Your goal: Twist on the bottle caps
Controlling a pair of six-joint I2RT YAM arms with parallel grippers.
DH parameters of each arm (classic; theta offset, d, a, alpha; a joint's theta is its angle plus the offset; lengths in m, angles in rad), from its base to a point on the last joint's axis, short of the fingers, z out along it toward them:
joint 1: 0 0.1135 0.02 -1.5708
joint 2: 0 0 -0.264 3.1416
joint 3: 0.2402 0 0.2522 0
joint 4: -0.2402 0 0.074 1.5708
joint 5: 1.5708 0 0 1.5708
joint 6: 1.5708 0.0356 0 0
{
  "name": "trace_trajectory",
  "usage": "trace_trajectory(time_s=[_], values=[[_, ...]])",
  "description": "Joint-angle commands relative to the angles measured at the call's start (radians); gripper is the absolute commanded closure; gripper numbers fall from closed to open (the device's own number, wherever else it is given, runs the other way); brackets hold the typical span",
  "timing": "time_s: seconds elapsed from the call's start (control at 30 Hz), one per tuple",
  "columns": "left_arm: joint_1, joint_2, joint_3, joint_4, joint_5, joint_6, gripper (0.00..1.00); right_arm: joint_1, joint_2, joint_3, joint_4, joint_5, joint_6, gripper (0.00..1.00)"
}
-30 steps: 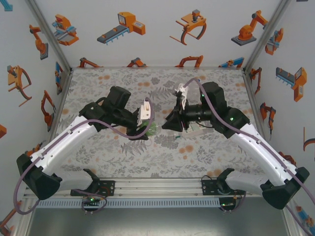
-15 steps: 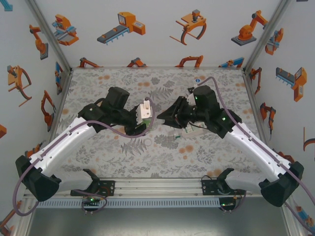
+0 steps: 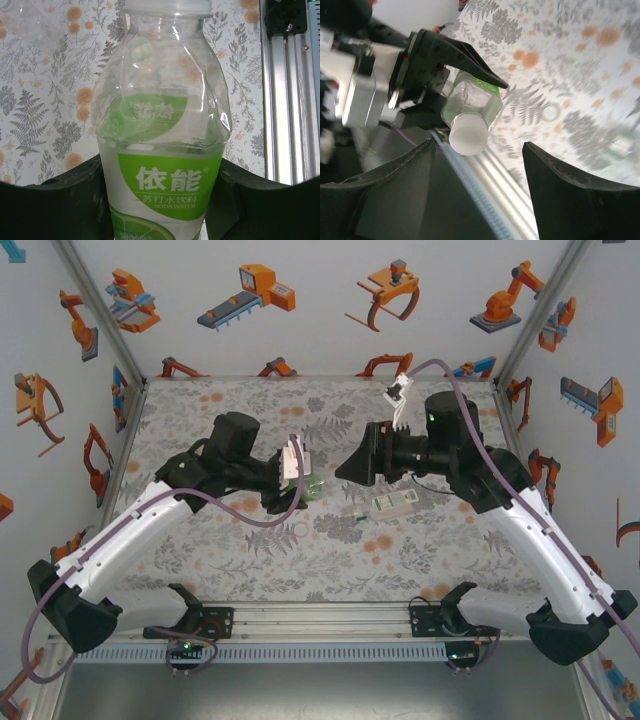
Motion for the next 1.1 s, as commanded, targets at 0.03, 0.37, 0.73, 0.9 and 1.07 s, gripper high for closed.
trace_trajectory(time_s=[0.03, 0.37, 0.73, 0.9, 1.07], values=[[-0.002, -0.025, 0.011, 0.01, 0.075, 0.017, 1.0, 0.003, -0.02, 0.014, 0.025, -0.227, -0.609, 0.4], [-0.002, -0.01, 0.016, 0.012, 0.092, 0.014, 1.0, 0.01, 0.015, 0.006, 0.029, -0.368, -1.011, 0.48], [-0.003, -0.005, 0.016, 0.016, 0.089, -0.003, 1.0, 0.067, 0.024, -0.039, 0.074, -0.305, -1.011, 0.6], [-0.001, -0.01, 0.014, 0.016, 0.085, -0.002, 1.0, 0.077, 0.014, -0.061, 0.09, -0.265, -0.965, 0.8], [-0.001, -0.027, -0.006, 0.07, 0.037, -0.039, 1.0, 0.078, -0.009, -0.143, 0.288, -0.112, -0.464, 1.0]])
